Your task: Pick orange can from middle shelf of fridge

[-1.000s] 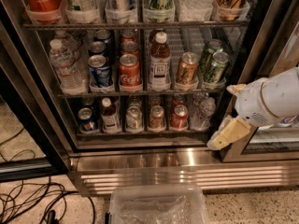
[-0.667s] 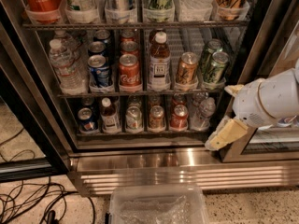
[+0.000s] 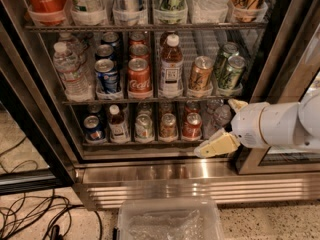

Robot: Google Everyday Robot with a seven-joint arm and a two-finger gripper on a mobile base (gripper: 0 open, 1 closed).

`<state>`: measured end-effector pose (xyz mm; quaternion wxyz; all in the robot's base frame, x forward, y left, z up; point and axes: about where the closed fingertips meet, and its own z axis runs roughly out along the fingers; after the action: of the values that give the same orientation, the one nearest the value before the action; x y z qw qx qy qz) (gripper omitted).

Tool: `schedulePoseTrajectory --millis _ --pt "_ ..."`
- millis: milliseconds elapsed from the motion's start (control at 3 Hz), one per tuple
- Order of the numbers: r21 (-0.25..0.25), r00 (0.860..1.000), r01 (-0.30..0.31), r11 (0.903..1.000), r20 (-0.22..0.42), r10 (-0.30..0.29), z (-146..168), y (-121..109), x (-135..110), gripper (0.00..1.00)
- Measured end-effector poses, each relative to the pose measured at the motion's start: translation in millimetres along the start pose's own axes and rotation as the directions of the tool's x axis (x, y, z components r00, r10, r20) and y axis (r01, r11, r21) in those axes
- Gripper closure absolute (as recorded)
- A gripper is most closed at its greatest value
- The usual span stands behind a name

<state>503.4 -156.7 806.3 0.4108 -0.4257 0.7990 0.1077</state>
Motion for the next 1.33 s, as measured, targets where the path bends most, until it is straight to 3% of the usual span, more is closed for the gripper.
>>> schedulePoseTrajectory --millis 333,667,1000,1333 --pt "0.085 0.989 -0.062 0.9945 0.136 0.05 13 -7 -25 0.0" --pt "0.177 0.967 -0.112 0.9777 0.245 0.067 22 -21 -47 0.0" --pt "0.256 0.939 -0.21 0.9436 0.321 0.122 26 -30 -56 0.0" --pt "0.346 0.911 -0.313 0.8844 0.371 0.178 25 -48 -54 0.0"
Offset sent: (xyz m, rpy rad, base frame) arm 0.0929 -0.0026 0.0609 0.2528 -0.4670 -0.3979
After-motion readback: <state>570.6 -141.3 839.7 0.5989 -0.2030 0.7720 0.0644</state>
